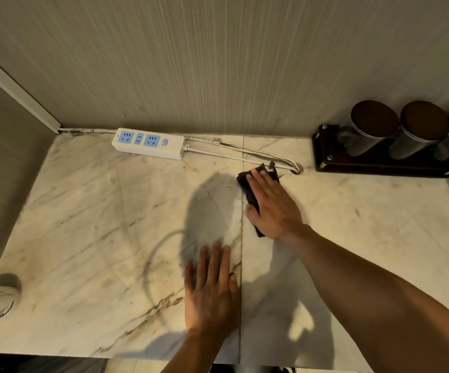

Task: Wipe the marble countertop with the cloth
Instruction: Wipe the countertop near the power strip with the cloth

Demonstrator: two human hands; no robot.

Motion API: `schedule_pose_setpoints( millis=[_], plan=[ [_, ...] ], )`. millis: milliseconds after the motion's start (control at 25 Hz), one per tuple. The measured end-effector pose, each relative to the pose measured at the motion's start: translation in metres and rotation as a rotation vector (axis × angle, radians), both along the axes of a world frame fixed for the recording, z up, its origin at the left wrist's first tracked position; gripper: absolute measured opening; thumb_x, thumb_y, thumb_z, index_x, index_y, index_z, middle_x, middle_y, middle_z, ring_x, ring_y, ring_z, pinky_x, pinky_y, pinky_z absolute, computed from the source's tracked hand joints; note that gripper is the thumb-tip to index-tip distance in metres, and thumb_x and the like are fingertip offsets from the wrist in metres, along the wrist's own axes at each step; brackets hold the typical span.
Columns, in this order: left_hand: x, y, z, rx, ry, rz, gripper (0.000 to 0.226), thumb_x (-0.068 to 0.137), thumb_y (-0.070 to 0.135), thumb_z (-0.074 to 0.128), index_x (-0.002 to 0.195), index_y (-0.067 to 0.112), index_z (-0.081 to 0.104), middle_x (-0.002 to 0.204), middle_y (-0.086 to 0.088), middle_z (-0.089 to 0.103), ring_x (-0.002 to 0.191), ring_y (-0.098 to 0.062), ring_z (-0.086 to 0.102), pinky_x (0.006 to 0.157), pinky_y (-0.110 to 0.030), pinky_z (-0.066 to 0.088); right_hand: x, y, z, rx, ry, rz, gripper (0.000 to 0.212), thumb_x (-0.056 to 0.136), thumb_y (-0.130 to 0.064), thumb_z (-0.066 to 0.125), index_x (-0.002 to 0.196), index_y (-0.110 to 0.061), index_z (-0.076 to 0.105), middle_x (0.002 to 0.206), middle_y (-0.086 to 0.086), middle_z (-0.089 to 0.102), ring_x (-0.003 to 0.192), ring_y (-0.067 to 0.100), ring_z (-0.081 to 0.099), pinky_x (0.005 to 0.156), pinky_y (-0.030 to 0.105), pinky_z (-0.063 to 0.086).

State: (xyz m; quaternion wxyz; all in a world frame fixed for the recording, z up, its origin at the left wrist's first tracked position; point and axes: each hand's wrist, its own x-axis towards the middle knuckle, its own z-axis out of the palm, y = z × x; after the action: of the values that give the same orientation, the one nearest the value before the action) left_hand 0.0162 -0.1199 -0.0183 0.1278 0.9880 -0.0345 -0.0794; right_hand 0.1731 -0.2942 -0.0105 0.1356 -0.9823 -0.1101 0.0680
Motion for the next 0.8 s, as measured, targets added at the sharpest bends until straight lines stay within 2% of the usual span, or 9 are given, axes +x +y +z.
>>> schedule_pose_setpoints(
  millis=[80, 200, 400, 560, 800],
  plan=[
    [0.000, 0.000, 0.000, 0.002, -0.002, 0.000, 0.056, 0.094, 0.038, 0.030, 0.147, 0.022, 0.027, 0.156, 0.002, 0.022, 0.144, -0.020, 0.010, 0.111, -0.050, 0.016, 0.002, 0.006, 0.000, 0.028, -0.014, -0.149, 0.067, 0.094, -0.040, 0.034, 0.152, -0.018, 0.008, 0.160, 0.000, 0.002, 0.146, 0.014, -0.005, 0.119, 0.037, 0.004],
    [0.000, 0.001, 0.000, -0.001, 0.000, -0.001, 0.056, 0.093, 0.038, 0.032, 0.147, 0.022, 0.029, 0.155, 0.002, 0.024, 0.144, -0.020, 0.013, 0.110, -0.049, 0.015, 0.002, 0.015, 0.000, 0.056, -0.056, -0.377, 0.067, 0.094, -0.039, 0.033, 0.152, -0.015, 0.009, 0.160, 0.004, 0.005, 0.146, 0.018, -0.002, 0.118, 0.039, 0.006],
    [-0.001, 0.000, -0.002, -0.015, -0.003, 0.014, 0.057, 0.092, 0.037, 0.037, 0.147, 0.023, 0.029, 0.155, 0.004, 0.022, 0.144, -0.020, 0.013, 0.112, -0.050, 0.015, -0.009, 0.022, -0.002, 0.093, -0.070, -0.618, 0.068, 0.094, -0.038, 0.033, 0.152, -0.011, 0.009, 0.160, 0.008, 0.010, 0.146, 0.022, 0.002, 0.118, 0.040, 0.007],
    [-0.002, -0.001, -0.003, -0.021, -0.017, 0.021, 0.057, 0.093, 0.037, 0.033, 0.148, 0.025, 0.024, 0.156, 0.003, 0.020, 0.145, -0.019, 0.010, 0.114, -0.049, 0.014, -0.026, 0.028, -0.001, 0.082, -0.078, -0.730, 0.067, 0.095, -0.036, 0.034, 0.151, -0.009, 0.011, 0.160, 0.009, 0.010, 0.146, 0.024, 0.002, 0.118, 0.040, 0.007],
    [-0.001, 0.000, -0.006, 0.004, -0.034, 0.022, 0.058, 0.093, 0.039, 0.031, 0.148, 0.025, 0.022, 0.156, 0.002, 0.020, 0.144, -0.018, 0.009, 0.114, -0.047, 0.010, -0.064, 0.031, -0.003, 0.061, -0.062, -0.776, 0.068, 0.095, -0.037, 0.034, 0.151, -0.008, 0.009, 0.160, 0.010, 0.008, 0.146, 0.023, 0.002, 0.118, 0.038, 0.003]
  ],
)
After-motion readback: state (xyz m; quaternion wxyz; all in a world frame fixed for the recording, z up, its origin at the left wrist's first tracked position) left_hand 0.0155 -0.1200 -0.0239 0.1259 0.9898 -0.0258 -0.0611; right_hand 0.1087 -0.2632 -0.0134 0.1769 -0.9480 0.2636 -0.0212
